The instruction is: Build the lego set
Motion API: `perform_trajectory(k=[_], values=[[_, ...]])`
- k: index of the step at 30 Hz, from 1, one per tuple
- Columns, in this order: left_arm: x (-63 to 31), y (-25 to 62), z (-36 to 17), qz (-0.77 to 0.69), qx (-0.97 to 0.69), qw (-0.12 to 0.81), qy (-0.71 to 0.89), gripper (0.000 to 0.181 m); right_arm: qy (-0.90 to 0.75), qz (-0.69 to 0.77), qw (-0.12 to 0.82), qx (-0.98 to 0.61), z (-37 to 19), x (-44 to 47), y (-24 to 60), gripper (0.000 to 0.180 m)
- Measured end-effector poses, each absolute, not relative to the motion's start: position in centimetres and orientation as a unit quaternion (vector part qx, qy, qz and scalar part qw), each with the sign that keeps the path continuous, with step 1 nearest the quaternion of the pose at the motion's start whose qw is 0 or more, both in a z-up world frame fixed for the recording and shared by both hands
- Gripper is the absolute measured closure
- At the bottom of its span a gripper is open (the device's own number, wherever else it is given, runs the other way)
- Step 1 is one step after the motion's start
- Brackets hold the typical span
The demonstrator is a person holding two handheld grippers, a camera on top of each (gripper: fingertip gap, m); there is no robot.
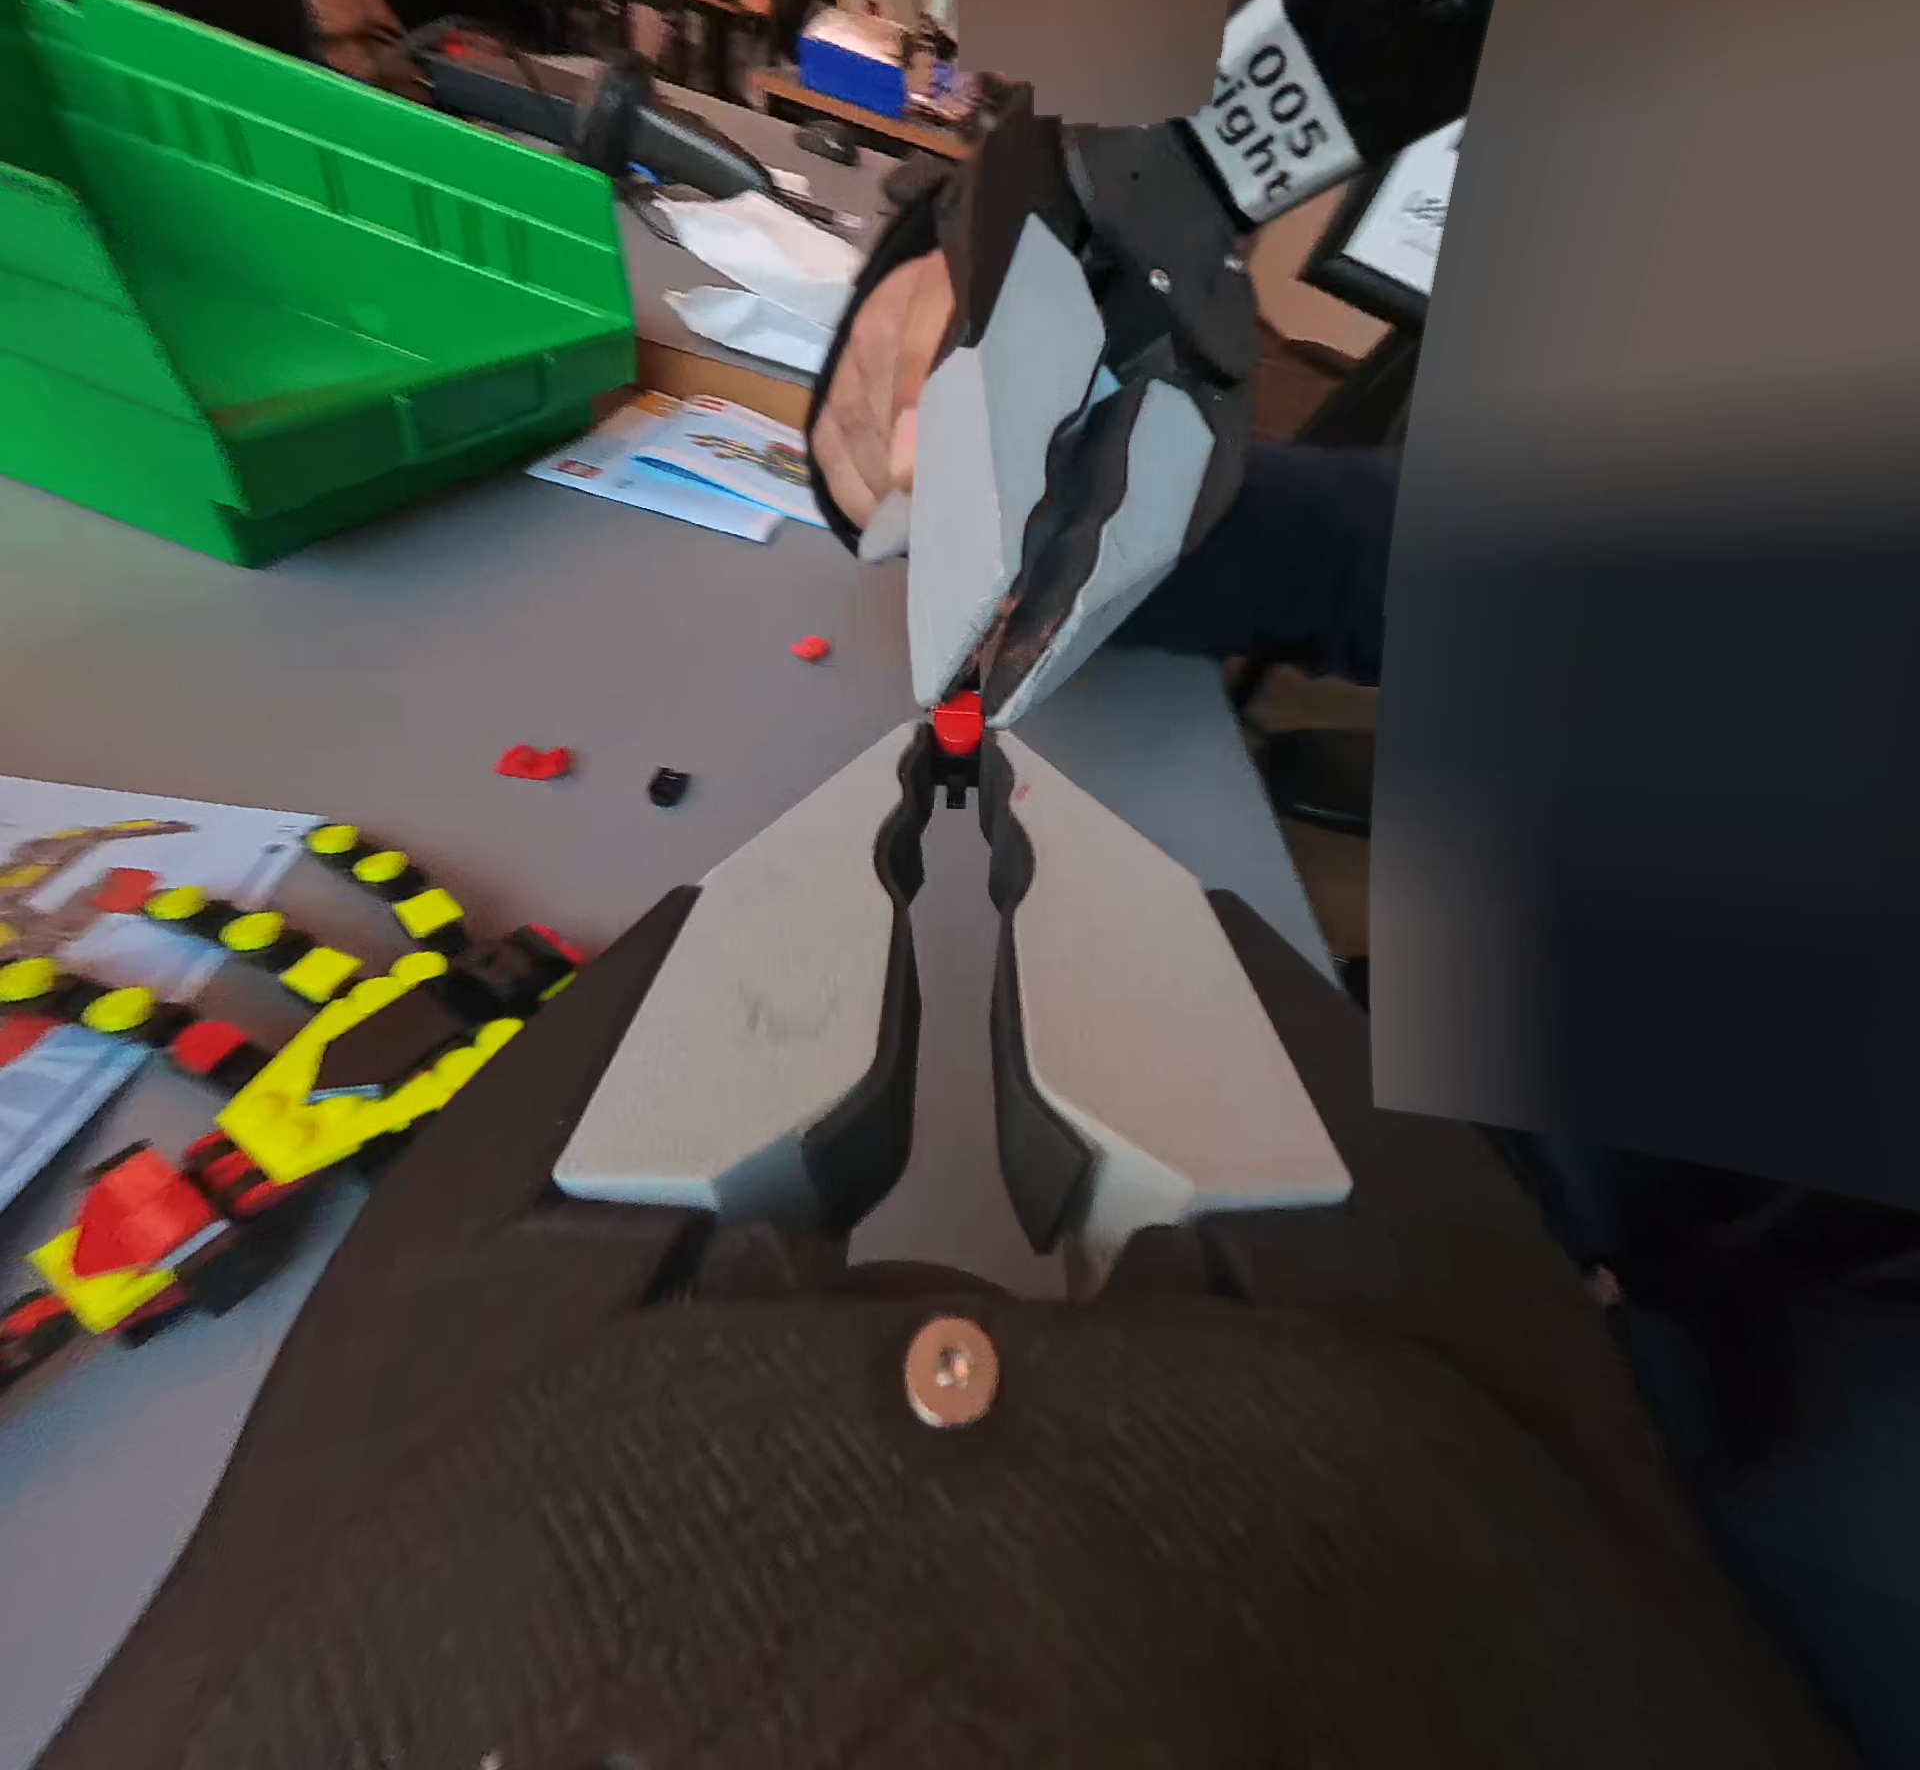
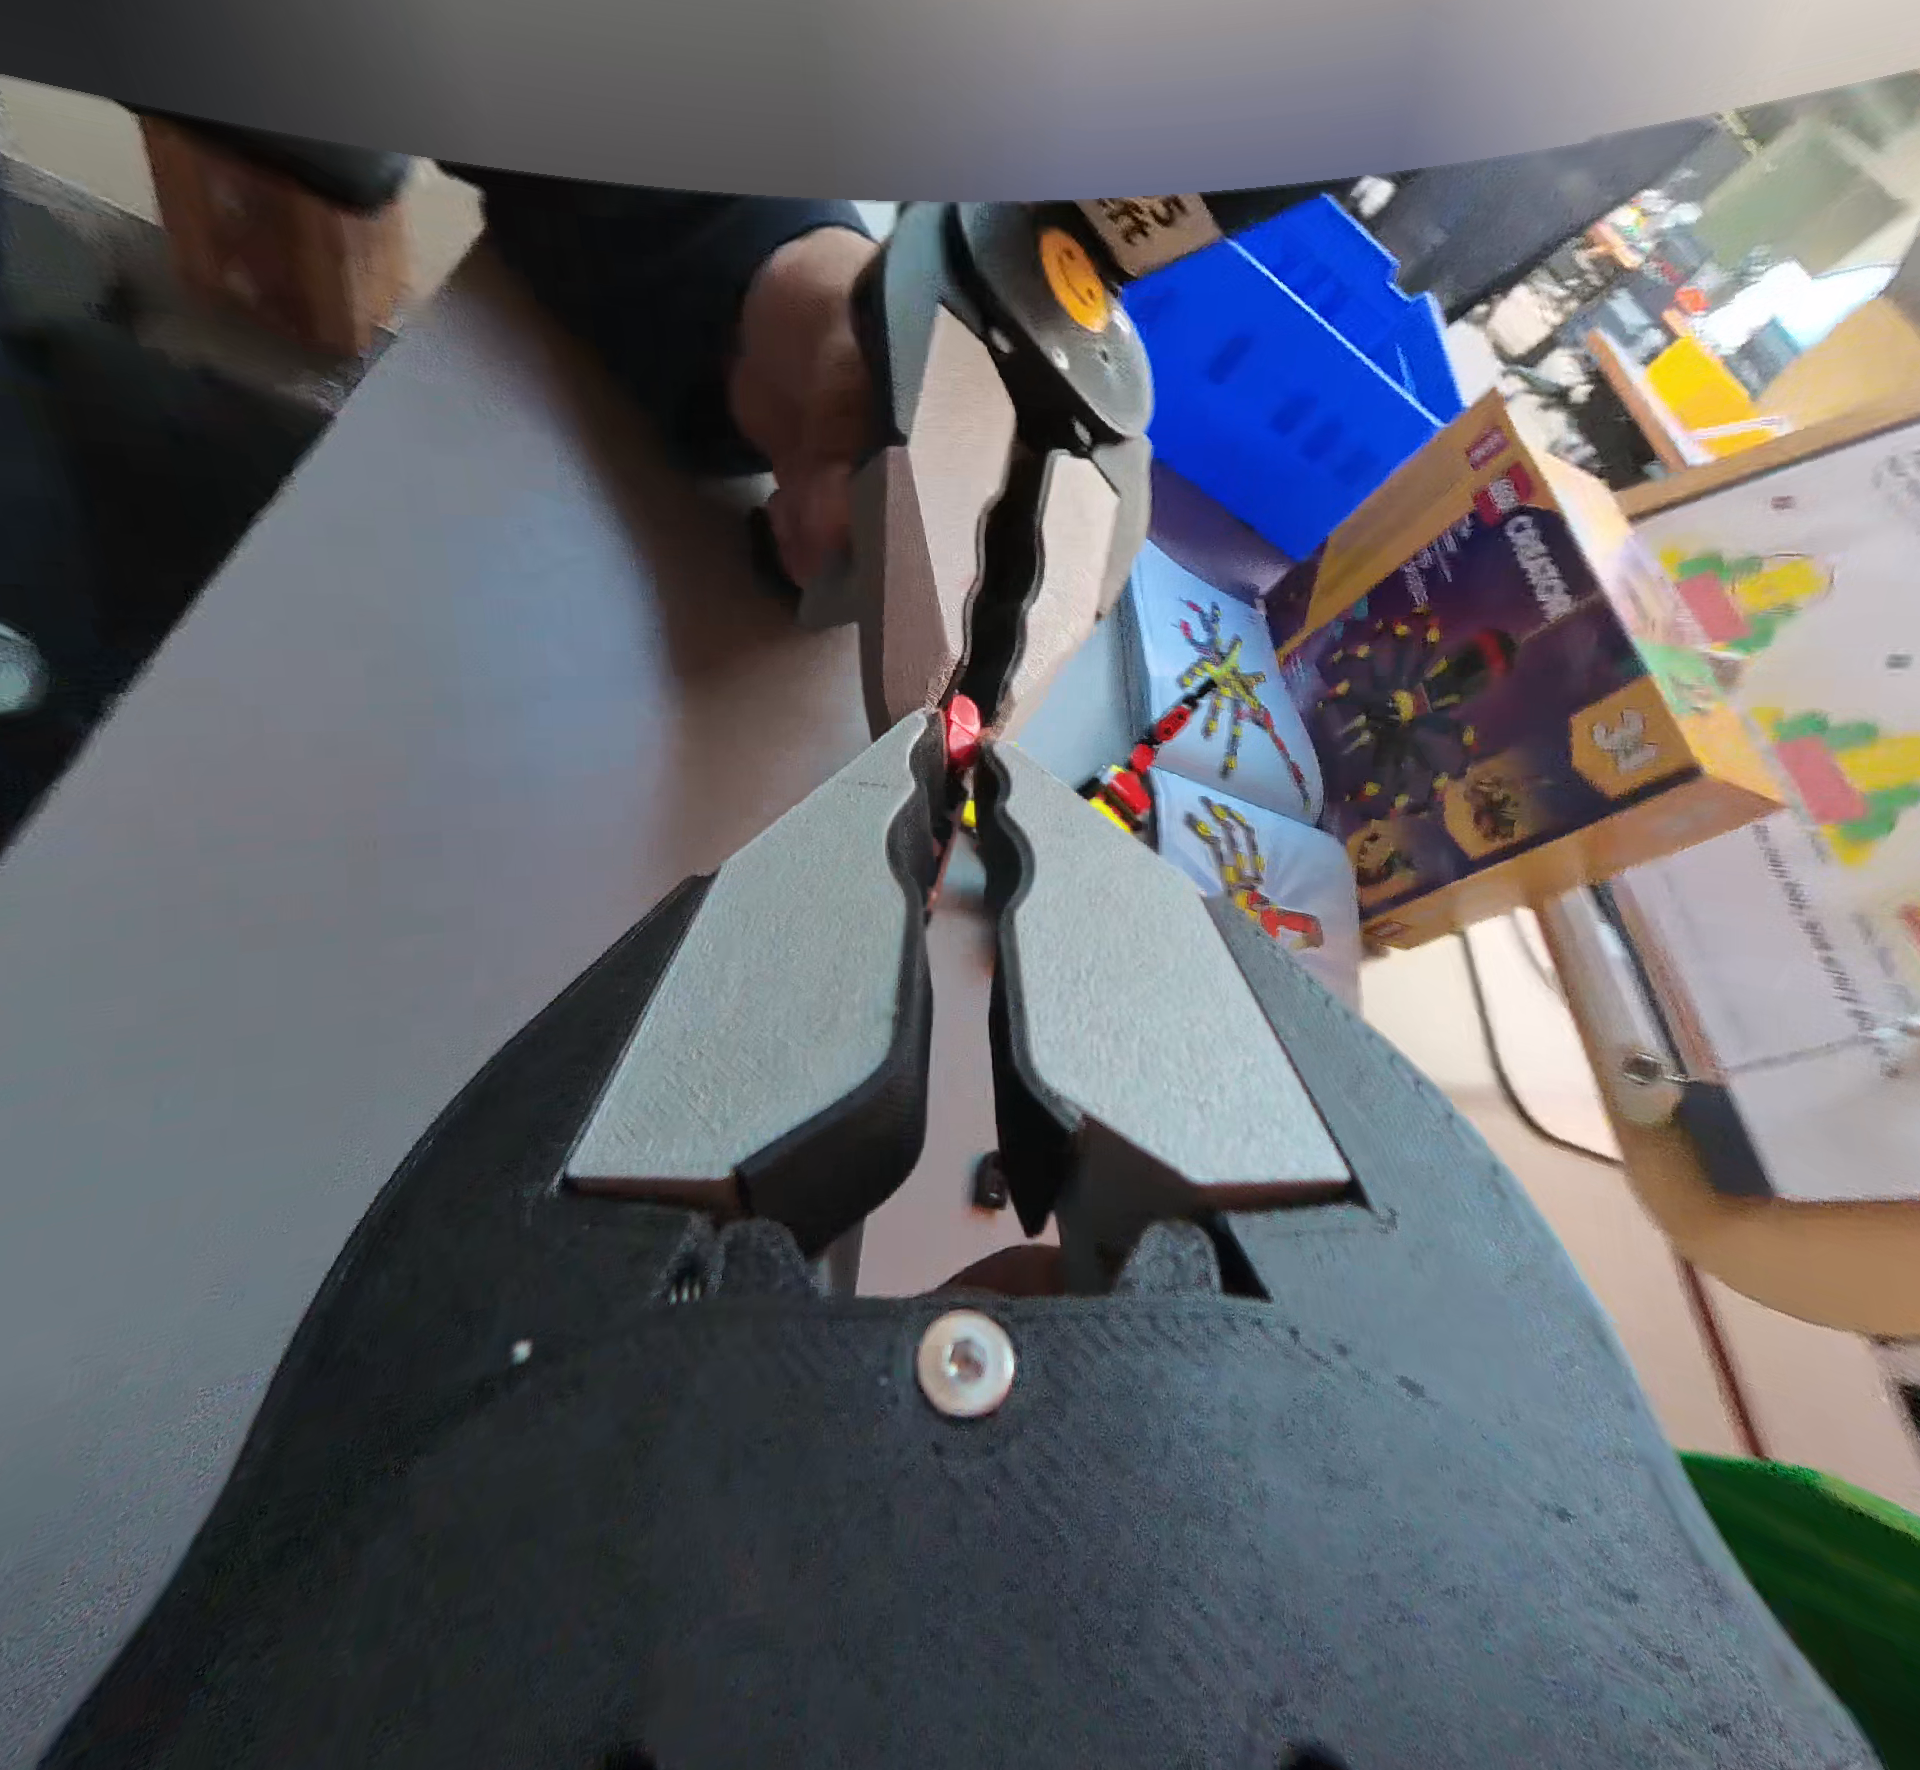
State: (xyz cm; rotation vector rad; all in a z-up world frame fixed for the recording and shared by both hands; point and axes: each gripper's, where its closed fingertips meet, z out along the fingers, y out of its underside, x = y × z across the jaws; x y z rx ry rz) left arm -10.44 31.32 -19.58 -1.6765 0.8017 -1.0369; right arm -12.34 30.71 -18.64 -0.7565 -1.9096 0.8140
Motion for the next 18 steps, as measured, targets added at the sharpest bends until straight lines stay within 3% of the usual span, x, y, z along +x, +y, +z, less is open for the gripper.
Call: perform_trajectory(k=[7, 13, 18], values=[[-8.9, 27.9, -20.6, -0.449, -0.661, 0.419, 0.431, 0.176, -0.763, 0.504, 0.264, -0.308, -19.4, -10.7, 27.6, 0.177], [-10.3, 30.7, -21.0, -0.377, -0.695, 0.468, 0.395, 0.177, -0.737, 0.477, 0.294, -0.377, -19.9, -12.1, 30.0, 0.176], [-10.4, 31.6, -21.4, -0.32, -0.71, 0.49, 0.391, 0.177, -0.723, 0.492, 0.267, -0.404, -20.2, -12.0, 30.6, 0.172]])
